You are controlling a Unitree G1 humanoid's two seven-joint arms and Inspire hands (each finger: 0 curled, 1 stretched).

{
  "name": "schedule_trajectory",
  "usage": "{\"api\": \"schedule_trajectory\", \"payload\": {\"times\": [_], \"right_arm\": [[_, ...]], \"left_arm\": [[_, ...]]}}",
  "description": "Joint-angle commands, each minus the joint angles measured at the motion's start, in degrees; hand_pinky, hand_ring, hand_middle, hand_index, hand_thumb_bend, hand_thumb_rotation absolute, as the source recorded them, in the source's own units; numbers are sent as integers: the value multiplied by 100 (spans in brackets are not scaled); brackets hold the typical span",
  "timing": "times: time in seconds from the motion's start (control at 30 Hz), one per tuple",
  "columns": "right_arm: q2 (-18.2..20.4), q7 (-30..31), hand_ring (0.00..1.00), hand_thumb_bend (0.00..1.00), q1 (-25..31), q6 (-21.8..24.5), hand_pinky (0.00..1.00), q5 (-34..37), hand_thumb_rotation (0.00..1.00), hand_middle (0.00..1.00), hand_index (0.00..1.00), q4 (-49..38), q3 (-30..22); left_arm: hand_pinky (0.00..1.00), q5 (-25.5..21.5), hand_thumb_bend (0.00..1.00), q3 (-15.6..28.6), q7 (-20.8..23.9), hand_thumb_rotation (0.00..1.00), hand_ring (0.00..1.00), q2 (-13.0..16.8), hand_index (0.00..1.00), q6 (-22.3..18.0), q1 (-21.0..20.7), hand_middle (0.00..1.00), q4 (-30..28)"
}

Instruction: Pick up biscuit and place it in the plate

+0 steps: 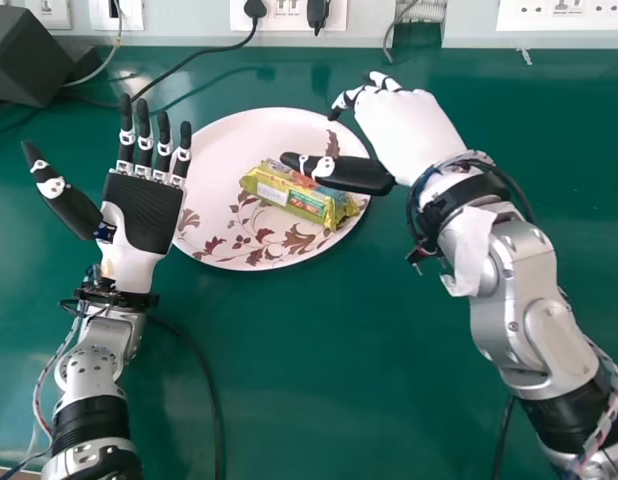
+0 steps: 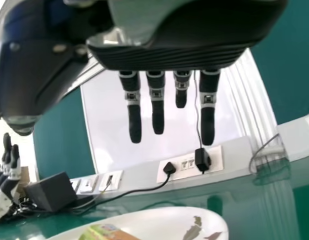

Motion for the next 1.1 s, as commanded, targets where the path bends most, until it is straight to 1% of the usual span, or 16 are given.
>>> {"api": "schedule_trajectory", "payload": {"times": [0.0, 0.07, 0.23, 0.37, 0.43, 0.53, 0.7, 0.8, 0.93, 1.07], "right_arm": [[1, 3, 71, 97, 162, -14, 55, 27, 71, 83, 72, -220, -116], [6, -15, 70, 98, 255, -29, 54, 8, 72, 82, 72, -336, -176], [35, -62, 70, 98, 517, -24, 54, 49, 72, 81, 71, -626, -359], [57, -240, 71, 98, 770, -123, 55, 144, 72, 82, 72, -737, -510], [35, -310, 71, 98, 872, -167, 55, 197, 72, 82, 72, -767, -589], [60, -316, 70, 98, 994, -147, 54, 308, 70, 83, 72, -868, -740], [120, -410, 70, 99, 1229, -136, 54, 368, 71, 83, 72, -1099, -941], [175, -535, 70, 99, 1413, -200, 54, 536, 71, 83, 72, -1211, -1082], [240, -556, 71, 99, 1553, -140, 55, 621, 72, 83, 73, -1325, -1199], [253, -573, 71, 99, 1646, -147, 54, 682, 71, 83, 73, -1427, -1316]], "left_arm": [[75, 159, 100, 3, 53, 81, 75, -106, 84, 24, 460, 77, 287], [74, 148, 100, 2, 73, 81, 75, -112, 84, 36, 470, 77, 263], [72, 144, 100, 3, 127, 81, 75, -118, 84, 42, 491, 77, 216], [70, 157, 100, -10, 18, 78, 71, -87, 83, 40, 477, 75, 275], [70, 164, 99, -15, 41, 78, 70, -92, 82, 36, 481, 75, 254], [71, 158, 100, -8, 52, 79, 72, -79, 83, 69, 470, 76, 277], [68, 161, 100, 11, 57, 80, 72, -90, 82, 82, 454, 77, 297], [66, 171, 99, 10, 37, 79, 71, -80, 82, 88, 443, 76, 310], [68, 173, 100, 16, -18, 80, 71, -61, 82, 87, 425, 76, 362], [66, 204, 100, 6, -24, 81, 72, -49, 82, 71, 413, 77, 378]]}}
